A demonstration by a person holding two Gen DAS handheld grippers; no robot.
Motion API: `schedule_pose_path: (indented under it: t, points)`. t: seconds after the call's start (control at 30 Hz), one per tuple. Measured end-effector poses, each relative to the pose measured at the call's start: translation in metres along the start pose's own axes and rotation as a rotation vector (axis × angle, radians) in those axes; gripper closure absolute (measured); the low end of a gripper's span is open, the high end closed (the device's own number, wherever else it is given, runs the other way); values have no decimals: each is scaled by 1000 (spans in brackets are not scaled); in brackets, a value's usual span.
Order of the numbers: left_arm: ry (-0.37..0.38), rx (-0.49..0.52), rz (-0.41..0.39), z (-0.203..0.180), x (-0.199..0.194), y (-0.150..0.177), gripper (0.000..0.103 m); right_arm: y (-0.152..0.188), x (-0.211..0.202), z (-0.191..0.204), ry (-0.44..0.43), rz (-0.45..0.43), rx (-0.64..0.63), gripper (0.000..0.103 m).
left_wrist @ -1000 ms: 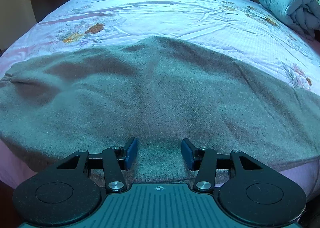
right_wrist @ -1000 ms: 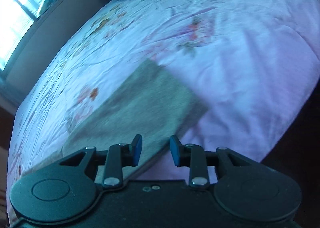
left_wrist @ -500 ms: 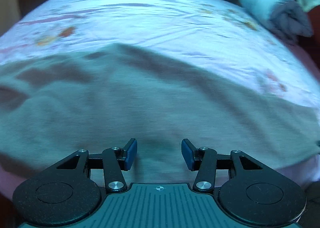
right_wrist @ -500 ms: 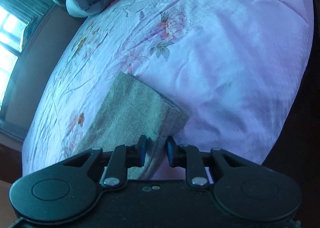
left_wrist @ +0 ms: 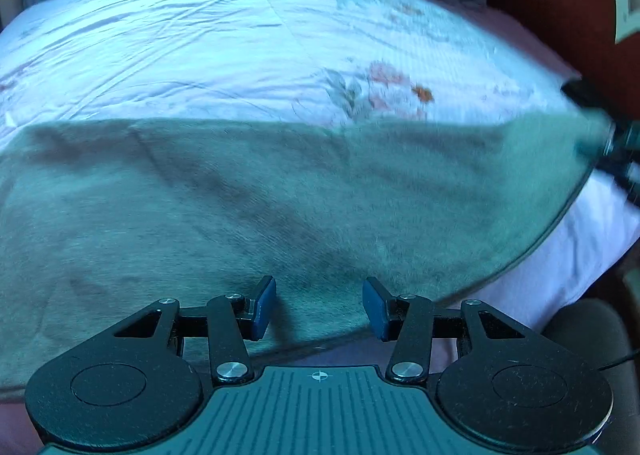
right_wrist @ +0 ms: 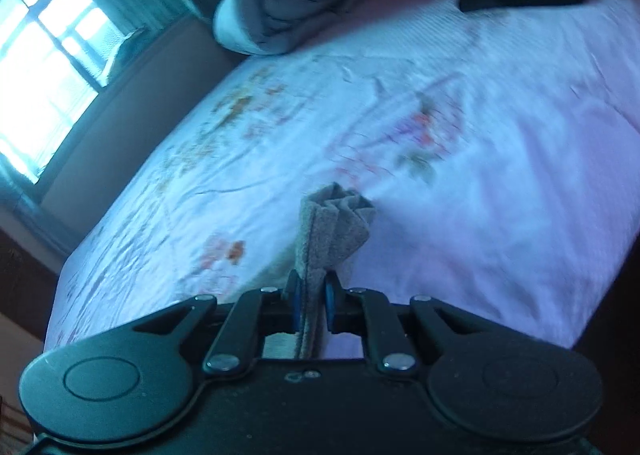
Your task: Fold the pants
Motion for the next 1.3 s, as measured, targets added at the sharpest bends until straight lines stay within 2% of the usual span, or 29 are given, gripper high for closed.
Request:
schedule_pose_path:
  t: [0.17, 0.3, 0.43, 0.57, 0.8, 0.87, 0.97, 1.07, 1.17, 1.3]
  points:
    - [-30, 51, 13, -13, 7, 8, 54, -2, -5, 45, -104, -4, -100, 101]
    - [-14, 14, 20, -6, 14, 9, 54, 1, -8, 93, -216, 23, -201, 101]
    - [-14, 22, -1, -7, 14, 13, 54, 13, -8, 145, -340, 81, -301, 102]
    - [26, -6, -10, -1, 11, 13, 54, 37, -5, 193, -473, 182, -387, 102]
    - [123, -73, -34, 19, 6, 15, 54, 82, 1, 253, -671, 393, -495, 102]
    - [119, -107, -47, 32, -6, 18, 54, 94, 4, 265, -696, 450, -508, 102]
    - [41, -98, -87, 63, -35, 26, 54, 104, 15, 276, -709, 507, -522, 102]
    - [-44, -147, -65, 111, -58, 46, 54, 120, 25, 286, -708, 543, -548, 102]
    - [-110, -249, -45, 165, -78, 66, 54, 147, 34, 288, -682, 568, -561, 102]
    - [-133, -430, -37, 226, -94, 77, 54, 196, 37, 283, -625, 611, -602, 102]
Point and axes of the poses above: each gripper's, at about its wrist camera, not at the fingertips, and x roughly the way its jaws point, z to its left, y to its underside, the point moved 5 cm from there along x, roughly the way its jaws point, and after that the axes turned 1 degree about -y, right-handed, at the moved point
